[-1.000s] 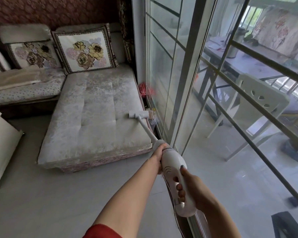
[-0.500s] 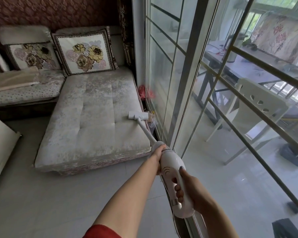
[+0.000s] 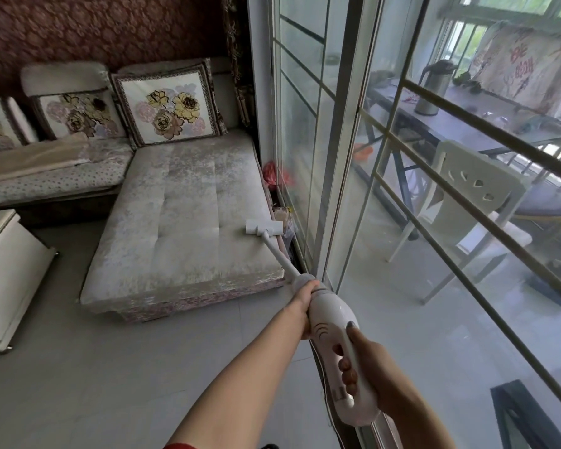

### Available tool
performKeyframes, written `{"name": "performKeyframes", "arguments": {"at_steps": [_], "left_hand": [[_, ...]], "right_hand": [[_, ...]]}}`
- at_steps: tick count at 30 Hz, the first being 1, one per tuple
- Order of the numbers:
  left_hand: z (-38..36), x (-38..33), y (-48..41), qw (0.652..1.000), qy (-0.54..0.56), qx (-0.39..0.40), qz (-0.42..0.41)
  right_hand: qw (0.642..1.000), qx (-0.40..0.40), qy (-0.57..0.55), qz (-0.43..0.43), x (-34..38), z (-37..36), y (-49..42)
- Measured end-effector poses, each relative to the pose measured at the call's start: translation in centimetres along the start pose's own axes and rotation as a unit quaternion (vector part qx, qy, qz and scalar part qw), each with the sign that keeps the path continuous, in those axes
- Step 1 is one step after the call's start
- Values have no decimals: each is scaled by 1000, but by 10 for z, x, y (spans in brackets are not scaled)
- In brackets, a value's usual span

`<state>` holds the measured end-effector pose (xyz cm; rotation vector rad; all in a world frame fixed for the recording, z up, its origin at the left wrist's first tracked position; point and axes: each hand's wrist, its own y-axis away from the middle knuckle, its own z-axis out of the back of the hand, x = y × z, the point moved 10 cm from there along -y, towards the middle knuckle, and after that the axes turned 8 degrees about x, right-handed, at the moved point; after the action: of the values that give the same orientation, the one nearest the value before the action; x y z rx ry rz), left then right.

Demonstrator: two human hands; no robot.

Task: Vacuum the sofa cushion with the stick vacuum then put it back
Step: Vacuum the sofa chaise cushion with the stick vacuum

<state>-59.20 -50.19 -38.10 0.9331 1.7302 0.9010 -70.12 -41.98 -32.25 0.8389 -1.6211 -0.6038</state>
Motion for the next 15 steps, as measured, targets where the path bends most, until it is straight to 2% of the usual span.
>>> {"name": "performKeyframes", "arguments": {"at_steps": [6, 15], "left_hand": [[-20, 38, 17, 1000, 26, 5, 0], [-36, 76, 42, 998, 55, 10, 1]], "right_hand": [[999, -20, 32, 20, -13, 25, 35], [999, -3, 32, 4, -35, 36, 67]]}}
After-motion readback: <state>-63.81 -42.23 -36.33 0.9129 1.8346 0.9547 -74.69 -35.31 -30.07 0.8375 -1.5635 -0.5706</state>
